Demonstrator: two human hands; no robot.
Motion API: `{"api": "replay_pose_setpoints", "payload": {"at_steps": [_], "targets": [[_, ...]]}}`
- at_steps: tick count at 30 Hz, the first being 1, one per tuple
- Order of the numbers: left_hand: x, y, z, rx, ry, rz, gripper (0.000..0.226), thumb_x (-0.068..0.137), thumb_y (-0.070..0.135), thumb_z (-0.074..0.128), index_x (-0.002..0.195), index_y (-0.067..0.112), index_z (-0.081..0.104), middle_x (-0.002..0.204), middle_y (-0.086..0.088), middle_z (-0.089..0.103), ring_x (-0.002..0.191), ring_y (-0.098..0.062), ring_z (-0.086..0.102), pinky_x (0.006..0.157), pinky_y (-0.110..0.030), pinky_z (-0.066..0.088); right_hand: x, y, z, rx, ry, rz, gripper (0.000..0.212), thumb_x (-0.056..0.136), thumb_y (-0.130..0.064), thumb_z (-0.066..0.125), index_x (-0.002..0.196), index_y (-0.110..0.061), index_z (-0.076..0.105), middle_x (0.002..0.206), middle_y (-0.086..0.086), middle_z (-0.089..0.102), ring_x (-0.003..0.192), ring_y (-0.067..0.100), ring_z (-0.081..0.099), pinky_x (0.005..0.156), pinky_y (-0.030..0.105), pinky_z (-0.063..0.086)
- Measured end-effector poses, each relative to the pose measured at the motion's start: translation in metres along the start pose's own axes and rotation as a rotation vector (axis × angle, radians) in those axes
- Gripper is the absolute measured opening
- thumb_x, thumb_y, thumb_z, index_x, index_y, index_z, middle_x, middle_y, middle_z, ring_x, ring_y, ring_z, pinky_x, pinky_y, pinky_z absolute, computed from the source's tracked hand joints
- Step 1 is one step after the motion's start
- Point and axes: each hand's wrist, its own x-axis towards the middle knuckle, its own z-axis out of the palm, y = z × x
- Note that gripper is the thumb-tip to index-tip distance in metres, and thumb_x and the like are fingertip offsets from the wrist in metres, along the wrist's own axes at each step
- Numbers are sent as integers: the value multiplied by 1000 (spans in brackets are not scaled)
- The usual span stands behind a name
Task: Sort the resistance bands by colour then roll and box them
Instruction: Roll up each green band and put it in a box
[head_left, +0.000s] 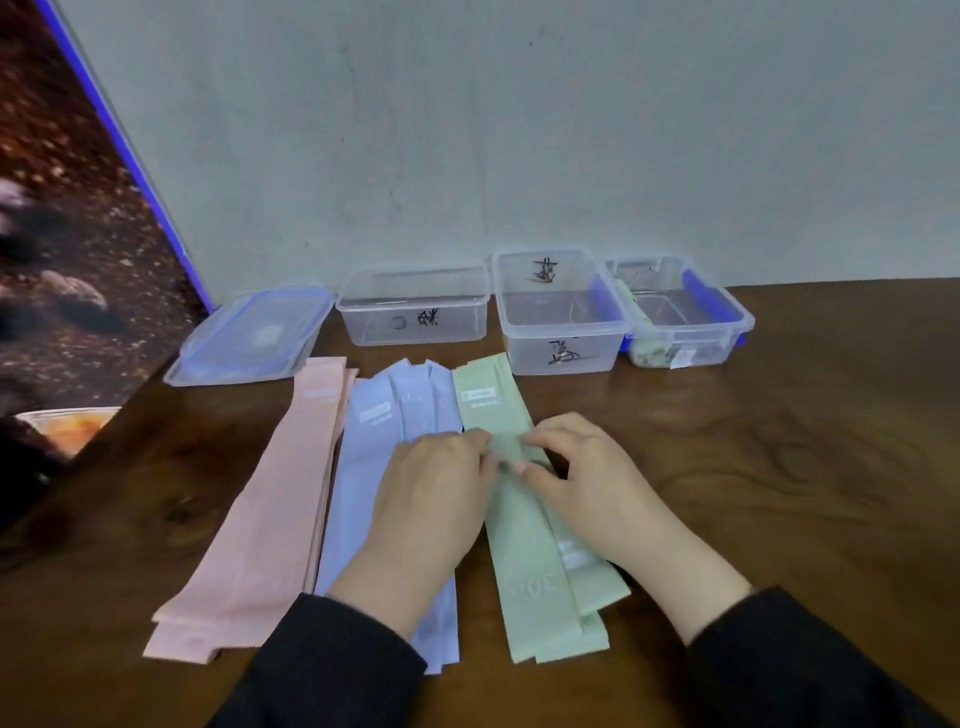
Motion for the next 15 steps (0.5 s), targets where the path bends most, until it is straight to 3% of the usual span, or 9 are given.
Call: {"api": "replay_pose_setpoints", "payload": {"at_steps": [5, 11, 15], "targets": [[-3, 2, 3, 20, 41, 46, 34, 104, 35, 41, 127, 23, 63, 103, -5, 72, 96, -27, 64, 87, -36, 46, -5, -1, 6, -63, 26, -12, 45, 91, -42, 72, 130, -20, 68, 122, -17, 53, 116, 7, 48, 106, 25, 38], [-4, 0, 2, -132, 80, 46, 32, 103, 35, 43, 125, 26, 65, 103, -1, 74, 95, -24, 65, 91, -36, 47, -5, 0, 5, 7, 16, 42, 42, 88, -42, 75, 126, -24, 69, 131, -20, 51, 125, 3, 43, 111, 24, 33], [-5, 1, -1, -181, 89, 24, 31, 104, 35, 42, 125, 30, 65, 103, 2, 74, 95, -22, 64, 91, -32, 46, -3, 0, 6, 46, 25, 64, 24, 86, -38, 79, 108, -32, 72, 131, -21, 52, 126, 4, 43, 113, 28, 32]]}}
